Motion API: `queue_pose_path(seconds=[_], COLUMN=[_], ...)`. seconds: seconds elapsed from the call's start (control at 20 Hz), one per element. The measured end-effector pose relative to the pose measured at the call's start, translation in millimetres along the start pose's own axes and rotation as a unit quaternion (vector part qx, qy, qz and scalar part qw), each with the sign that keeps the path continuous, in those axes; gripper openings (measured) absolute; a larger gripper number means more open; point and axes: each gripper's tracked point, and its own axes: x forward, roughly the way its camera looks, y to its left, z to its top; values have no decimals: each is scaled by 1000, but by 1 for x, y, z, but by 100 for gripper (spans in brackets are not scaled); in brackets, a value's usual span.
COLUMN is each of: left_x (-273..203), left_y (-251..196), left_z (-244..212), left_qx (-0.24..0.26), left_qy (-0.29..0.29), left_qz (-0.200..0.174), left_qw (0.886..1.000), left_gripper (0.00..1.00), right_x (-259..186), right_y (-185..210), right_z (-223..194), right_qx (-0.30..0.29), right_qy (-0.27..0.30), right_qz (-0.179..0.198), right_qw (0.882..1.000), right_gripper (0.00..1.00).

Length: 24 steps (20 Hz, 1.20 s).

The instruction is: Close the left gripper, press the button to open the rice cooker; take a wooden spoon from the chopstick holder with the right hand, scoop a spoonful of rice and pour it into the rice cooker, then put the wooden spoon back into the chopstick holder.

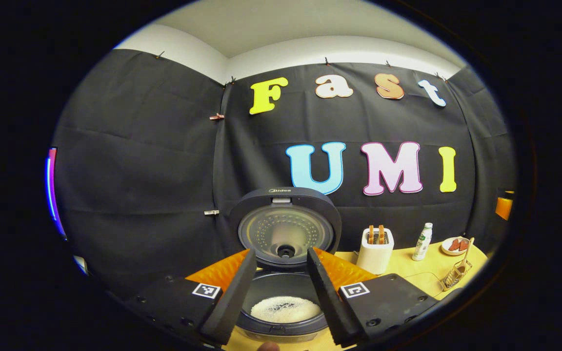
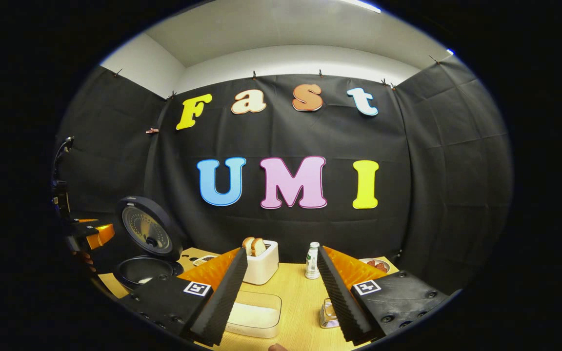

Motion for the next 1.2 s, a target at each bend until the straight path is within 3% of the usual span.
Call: queue_pose_path(seconds=[0.45,0.85,1.2], left_x=[-16,-15,-20], left_y=[-39,-46,-43], left_z=[19,14,8], left_qx=[2,1,0], left_qy=[-22,-7,6], left_qz=[-19,-10,9], left_qw=[1000,1000,1000], left_gripper=[90,92,92], right_x=[46,96,124], right_y=[-53,-109,-131], right_z=[-46,-100,-151], right_qx=[-8,-5,3], right_qy=[47,113,169], right_qz=[-29,-77,-94], right_qw=[998,991,981], right_gripper=[90,90,90])
